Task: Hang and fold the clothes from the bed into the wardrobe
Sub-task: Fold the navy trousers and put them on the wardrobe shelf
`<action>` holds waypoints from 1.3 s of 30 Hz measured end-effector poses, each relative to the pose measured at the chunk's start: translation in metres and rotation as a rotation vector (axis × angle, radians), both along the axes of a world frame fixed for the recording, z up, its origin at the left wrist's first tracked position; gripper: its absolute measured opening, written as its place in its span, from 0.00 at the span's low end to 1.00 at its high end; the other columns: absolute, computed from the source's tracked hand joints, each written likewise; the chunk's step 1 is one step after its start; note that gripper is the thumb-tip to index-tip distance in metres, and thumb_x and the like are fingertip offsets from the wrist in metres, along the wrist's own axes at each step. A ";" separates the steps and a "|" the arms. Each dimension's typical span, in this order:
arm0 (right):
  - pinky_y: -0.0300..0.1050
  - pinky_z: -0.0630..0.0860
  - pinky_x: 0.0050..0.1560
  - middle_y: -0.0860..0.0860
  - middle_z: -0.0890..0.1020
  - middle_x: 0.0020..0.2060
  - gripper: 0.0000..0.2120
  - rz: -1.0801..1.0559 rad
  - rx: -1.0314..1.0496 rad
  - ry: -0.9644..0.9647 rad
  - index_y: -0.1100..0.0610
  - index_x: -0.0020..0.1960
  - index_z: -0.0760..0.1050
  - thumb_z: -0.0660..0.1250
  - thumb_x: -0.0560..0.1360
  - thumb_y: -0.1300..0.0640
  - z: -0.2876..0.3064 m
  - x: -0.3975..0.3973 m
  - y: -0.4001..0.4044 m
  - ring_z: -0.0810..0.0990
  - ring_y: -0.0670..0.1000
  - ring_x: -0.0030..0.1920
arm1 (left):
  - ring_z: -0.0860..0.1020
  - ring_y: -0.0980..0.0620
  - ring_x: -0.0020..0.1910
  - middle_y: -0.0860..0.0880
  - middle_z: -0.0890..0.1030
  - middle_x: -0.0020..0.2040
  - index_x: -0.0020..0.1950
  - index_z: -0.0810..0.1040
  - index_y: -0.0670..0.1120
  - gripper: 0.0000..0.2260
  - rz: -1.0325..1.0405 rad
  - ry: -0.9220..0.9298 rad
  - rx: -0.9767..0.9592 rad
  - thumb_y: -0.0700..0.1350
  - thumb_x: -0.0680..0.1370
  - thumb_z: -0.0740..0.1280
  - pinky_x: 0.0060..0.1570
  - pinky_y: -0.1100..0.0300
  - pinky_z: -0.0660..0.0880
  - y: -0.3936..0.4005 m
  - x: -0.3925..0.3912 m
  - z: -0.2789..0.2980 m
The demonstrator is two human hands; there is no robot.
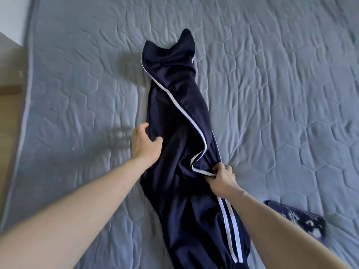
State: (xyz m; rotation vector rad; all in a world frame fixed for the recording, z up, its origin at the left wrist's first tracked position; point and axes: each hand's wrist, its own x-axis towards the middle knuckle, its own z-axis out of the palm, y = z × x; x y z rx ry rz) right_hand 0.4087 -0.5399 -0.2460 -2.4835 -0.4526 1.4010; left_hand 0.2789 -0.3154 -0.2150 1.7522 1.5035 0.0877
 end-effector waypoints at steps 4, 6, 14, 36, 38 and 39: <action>0.50 0.67 0.71 0.51 0.68 0.64 0.26 -0.154 0.215 -0.106 0.54 0.71 0.66 0.72 0.77 0.55 0.028 -0.030 -0.042 0.69 0.54 0.66 | 0.76 0.49 0.60 0.48 0.73 0.68 0.73 0.68 0.48 0.31 0.181 0.132 -0.152 0.52 0.73 0.74 0.58 0.54 0.72 -0.093 -0.091 -0.006; 0.52 0.67 0.72 0.51 0.69 0.65 0.32 -0.192 0.192 -0.190 0.54 0.74 0.64 0.74 0.75 0.54 0.044 -0.052 -0.079 0.69 0.53 0.65 | 0.78 0.48 0.57 0.48 0.78 0.64 0.71 0.71 0.46 0.32 0.270 0.199 -0.313 0.53 0.71 0.77 0.57 0.54 0.72 -0.143 -0.130 -0.003; 0.47 0.81 0.56 0.49 0.84 0.55 0.26 -0.341 -0.136 0.280 0.55 0.68 0.74 0.74 0.75 0.46 0.066 -0.092 -0.178 0.83 0.52 0.55 | 0.81 0.57 0.55 0.56 0.84 0.56 0.52 0.85 0.52 0.30 0.142 0.124 -0.831 0.67 0.56 0.76 0.49 0.66 0.73 -0.251 -0.175 0.024; 0.45 0.83 0.33 0.57 0.87 0.38 0.18 -0.586 -0.192 0.414 0.63 0.52 0.82 0.79 0.70 0.51 0.227 -0.109 -0.154 0.87 0.54 0.32 | 0.80 0.52 0.60 0.52 0.79 0.64 0.72 0.65 0.53 0.34 0.251 -0.011 -0.794 0.61 0.71 0.73 0.61 0.53 0.76 -0.258 -0.181 0.178; 0.44 0.82 0.33 0.56 0.88 0.38 0.19 -0.622 -0.070 0.357 0.62 0.53 0.81 0.79 0.71 0.50 0.242 -0.088 -0.121 0.87 0.53 0.33 | 0.81 0.52 0.56 0.51 0.80 0.61 0.71 0.64 0.54 0.33 0.299 -0.122 -0.737 0.58 0.72 0.75 0.59 0.54 0.77 -0.221 -0.160 0.196; 0.44 0.82 0.33 0.56 0.88 0.40 0.21 -0.640 -0.007 0.334 0.61 0.56 0.79 0.79 0.71 0.50 0.248 -0.077 -0.103 0.88 0.53 0.34 | 0.82 0.52 0.56 0.50 0.81 0.60 0.72 0.64 0.55 0.33 0.315 -0.178 -0.706 0.55 0.72 0.76 0.60 0.52 0.78 -0.201 -0.147 0.203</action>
